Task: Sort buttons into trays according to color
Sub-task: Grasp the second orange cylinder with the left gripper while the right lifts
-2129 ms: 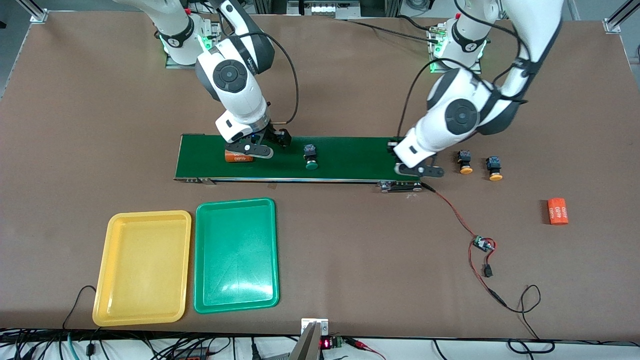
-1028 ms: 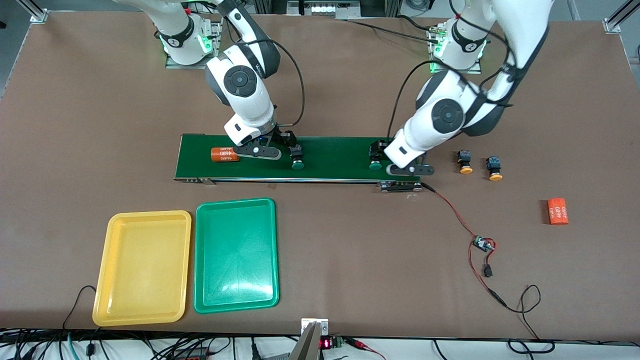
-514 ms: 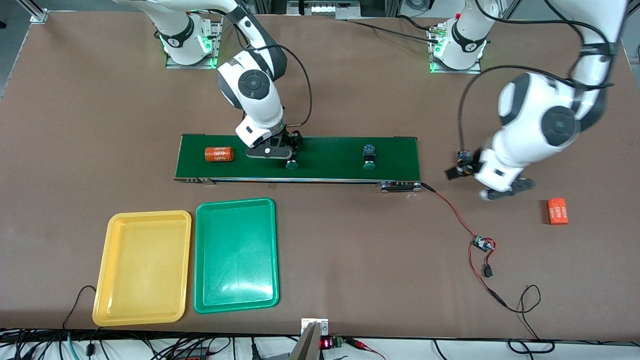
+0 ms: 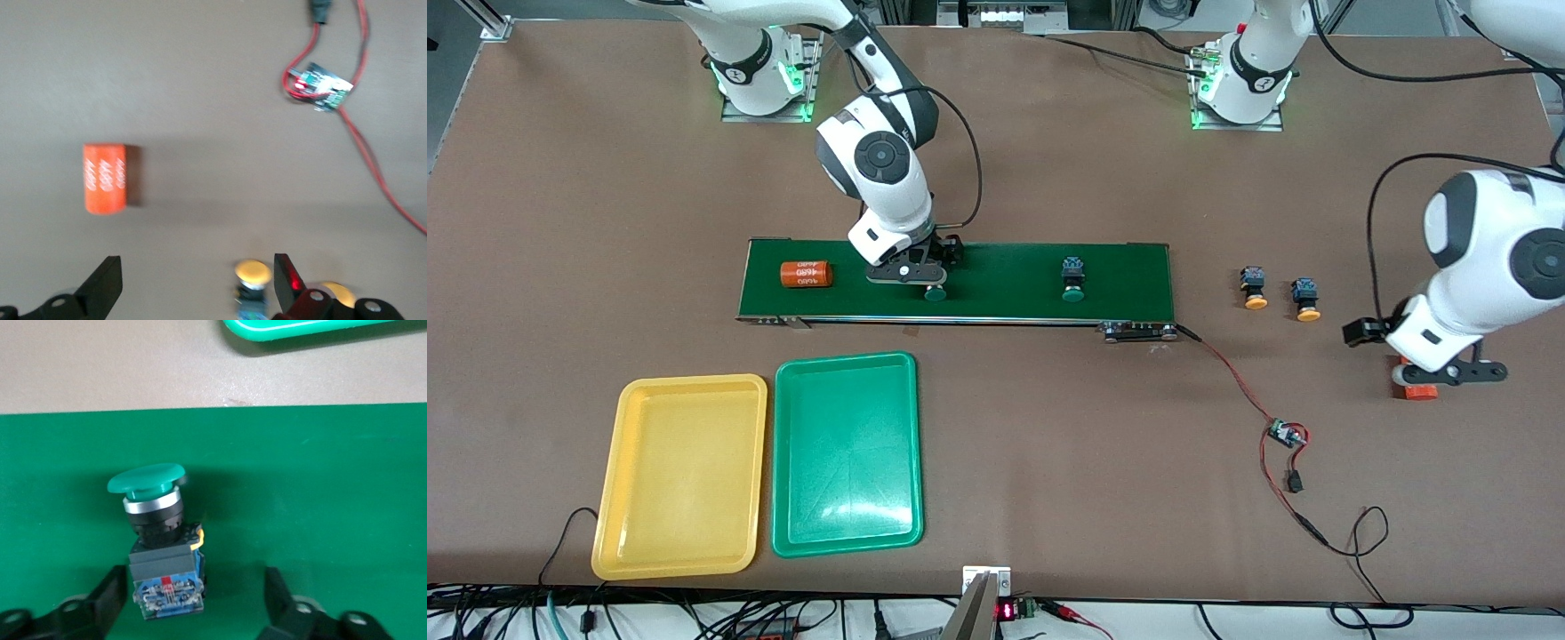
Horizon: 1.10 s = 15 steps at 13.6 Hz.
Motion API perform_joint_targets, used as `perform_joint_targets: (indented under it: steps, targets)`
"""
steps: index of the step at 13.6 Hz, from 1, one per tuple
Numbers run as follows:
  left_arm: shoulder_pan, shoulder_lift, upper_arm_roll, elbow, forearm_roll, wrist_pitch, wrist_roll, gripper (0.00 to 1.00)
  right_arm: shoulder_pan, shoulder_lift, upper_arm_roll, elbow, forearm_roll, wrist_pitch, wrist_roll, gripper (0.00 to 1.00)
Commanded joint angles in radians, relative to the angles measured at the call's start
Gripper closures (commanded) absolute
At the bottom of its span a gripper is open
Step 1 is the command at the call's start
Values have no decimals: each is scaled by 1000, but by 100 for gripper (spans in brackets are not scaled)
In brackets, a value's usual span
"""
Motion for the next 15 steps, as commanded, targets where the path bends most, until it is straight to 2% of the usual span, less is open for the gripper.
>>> perform_joint_targets:
  steps: [1, 2, 3, 5, 7, 10, 13, 14, 15]
  targets:
    - [72, 118, 2, 78, 13, 89, 197, 0, -3, 7, 1, 14, -16, -3, -36, 64]
    - [77, 135, 25, 83, 10, 123, 251, 0, -6, 4, 1, 14, -16, -4, -35, 78]
    - [77, 155, 45, 83, 10, 152, 288, 0, -6, -2, 1, 14, -16, -6, -37, 86]
    - [88, 193, 79, 83, 7, 209, 324, 0, -11, -17, 0, 15, -14, -6, -43, 94]
    - [95, 224, 100, 83, 10, 279, 347, 0, -20, -51, -11, 17, -16, -17, -46, 95]
    - [108, 275, 111, 83, 7, 293, 364, 0, -67, -80, -17, 55, -33, -27, -53, 95]
    - [123, 312, 113, 83, -33, 295, 365, 0, -119, -53, -51, 161, -125, -27, -82, 95]
    - [125, 324, 113, 83, -51, 304, 367, 2, -136, -31, -70, 192, -134, -27, -114, 95]
    - [125, 327, 113, 81, -53, 327, 367, 14, -153, -16, -87, 212, -134, -26, -157, 95]
